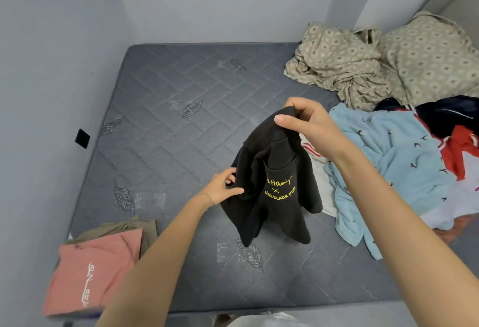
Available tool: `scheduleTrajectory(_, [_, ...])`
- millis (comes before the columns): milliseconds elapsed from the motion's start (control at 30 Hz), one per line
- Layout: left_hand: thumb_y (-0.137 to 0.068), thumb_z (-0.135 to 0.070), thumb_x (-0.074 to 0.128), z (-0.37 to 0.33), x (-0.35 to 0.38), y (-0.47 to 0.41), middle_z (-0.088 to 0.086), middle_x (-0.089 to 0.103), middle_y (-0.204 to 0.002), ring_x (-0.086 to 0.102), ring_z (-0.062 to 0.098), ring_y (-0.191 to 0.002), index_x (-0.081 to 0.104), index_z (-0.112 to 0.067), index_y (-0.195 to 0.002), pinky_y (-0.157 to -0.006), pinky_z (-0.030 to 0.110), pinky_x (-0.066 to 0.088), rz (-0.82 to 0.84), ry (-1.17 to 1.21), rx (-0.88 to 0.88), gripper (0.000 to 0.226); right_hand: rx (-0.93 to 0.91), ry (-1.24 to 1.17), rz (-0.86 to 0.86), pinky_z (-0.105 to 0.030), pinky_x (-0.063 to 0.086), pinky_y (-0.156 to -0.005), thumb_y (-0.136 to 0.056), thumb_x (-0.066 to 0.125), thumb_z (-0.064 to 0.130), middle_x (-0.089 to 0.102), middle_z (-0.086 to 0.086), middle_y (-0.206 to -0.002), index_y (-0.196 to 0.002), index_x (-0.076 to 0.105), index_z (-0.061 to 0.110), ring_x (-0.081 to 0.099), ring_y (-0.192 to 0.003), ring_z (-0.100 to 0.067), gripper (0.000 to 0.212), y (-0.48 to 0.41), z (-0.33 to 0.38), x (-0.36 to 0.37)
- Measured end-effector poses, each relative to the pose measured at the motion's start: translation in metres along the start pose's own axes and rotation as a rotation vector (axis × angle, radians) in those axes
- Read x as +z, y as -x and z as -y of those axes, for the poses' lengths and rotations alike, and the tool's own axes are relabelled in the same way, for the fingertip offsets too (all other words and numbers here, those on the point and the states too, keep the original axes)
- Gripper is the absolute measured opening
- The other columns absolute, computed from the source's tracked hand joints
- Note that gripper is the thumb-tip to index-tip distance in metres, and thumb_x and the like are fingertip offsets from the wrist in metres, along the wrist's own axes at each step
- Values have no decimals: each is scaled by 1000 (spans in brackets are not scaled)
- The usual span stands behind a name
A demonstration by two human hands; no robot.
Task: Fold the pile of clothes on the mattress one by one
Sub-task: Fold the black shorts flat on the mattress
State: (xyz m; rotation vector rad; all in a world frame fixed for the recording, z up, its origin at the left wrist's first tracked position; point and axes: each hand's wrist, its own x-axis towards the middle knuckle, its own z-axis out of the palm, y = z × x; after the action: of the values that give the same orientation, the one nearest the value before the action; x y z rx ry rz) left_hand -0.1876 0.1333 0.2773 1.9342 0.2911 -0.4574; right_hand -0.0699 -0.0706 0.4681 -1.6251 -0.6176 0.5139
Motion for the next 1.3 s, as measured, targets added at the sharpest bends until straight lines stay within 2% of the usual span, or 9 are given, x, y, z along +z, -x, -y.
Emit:
scheduleTrajectory(133, [-84, -21, 71, 11, 10, -11, 12, 64, -104, 49, 31, -111, 66, -12, -94, -100, 44, 39, 17, -288, -7, 15, -13, -62, -63, -28, 33, -59, -80, 66, 16, 43, -15, -75, -67, 45, 12, 40, -72, -24, 24, 8, 4, -11])
scheduleTrajectory(300, [-89, -29, 65, 34, 5, -10, 8, 63, -113, 53, 26, -115, 64, -9, -109, -98, 40, 41, -67, -443, -42, 29, -34, -52, -157, -23, 39, -60, -76, 71, 20, 46, -13, -74, -64, 50, 19, 48, -66, -16, 24, 11, 9, -27])
scheduleTrajectory(433, [-91, -37, 61, 48, -37, 3, 0, 58, -127, 40, 20, -133, 64, -20, -118, -115, 44, 8, -290, -533, -13, 32, -23, 24, -368, -18, 37, -56, -80, 71, 17, 45, 3, -61, -58, 45, 24, 44, -58, -5, 35, 14, -5, -46])
scheduleTrajectory(700, [-86, -22, 70, -15, -149, 41, 7, 68, -90, 65, 26, -90, 65, -9, -90, -114, 44, 14, -735, -871, 364, 15, 31, 244, -589, -17, 27, -52, -86, 70, 25, 31, 14, -55, -61, 35, 20, 31, -55, -1, 43, 23, -36, -79])
scheduleTrajectory(867, [-91, -10, 63, -46, -157, 48, 1, 47, -118, 49, 11, -116, 60, -1, -97, -101, 24, 38, -787, -282, 431, 12, 52, 297, -651, -15, 26, -49, -86, 68, 31, 30, 13, -54, -61, 32, 23, 31, -51, 0, 44, 16, -43, -71])
scheduleTrajectory(933, [-95, -16, 58, -51, -154, 48, -4, 51, -100, 50, -6, -90, 55, -5, -95, -84, 22, 44, -736, -95, 332, 11, 47, 334, -675, -14, 28, -51, -86, 68, 30, 29, 10, -58, -62, 34, 20, 32, -52, 0, 43, 12, -46, -67])
scheduleTrajectory(1033, [-97, -22, 53, -51, -154, 48, -4, 44, -73, 43, -3, -64, 43, -18, -80, -64, 25, 38, -660, 75, 233, 20, 86, 400, -672, -16, 30, -54, -88, 66, 32, 33, 0, -65, -66, 38, 8, 32, -56, -3, 42, 10, -52, -60])
scheduleTrajectory(1167, [-97, -19, 54, -50, -155, 52, -1, 51, -77, 52, 3, -68, 43, -24, -80, -59, 22, 43, -663, 256, 210, 21, 179, 533, -607, -31, 30, -62, -86, 69, 31, 43, -11, -72, -70, 42, 1, 41, -69, -18, 43, 11, -55, -55])
scheduleTrajectory(1300, [-96, -16, 56, -53, -158, 56, 6, 63, -81, 62, 11, -71, 47, -26, -86, -62, 24, 49, -661, 395, 183, 17, 443, 613, -412, -20, 31, -47, -82, 75, 28, 41, -2, -58, -60, 37, 12, 40, -55, -15, 47, 15, -55, -55])
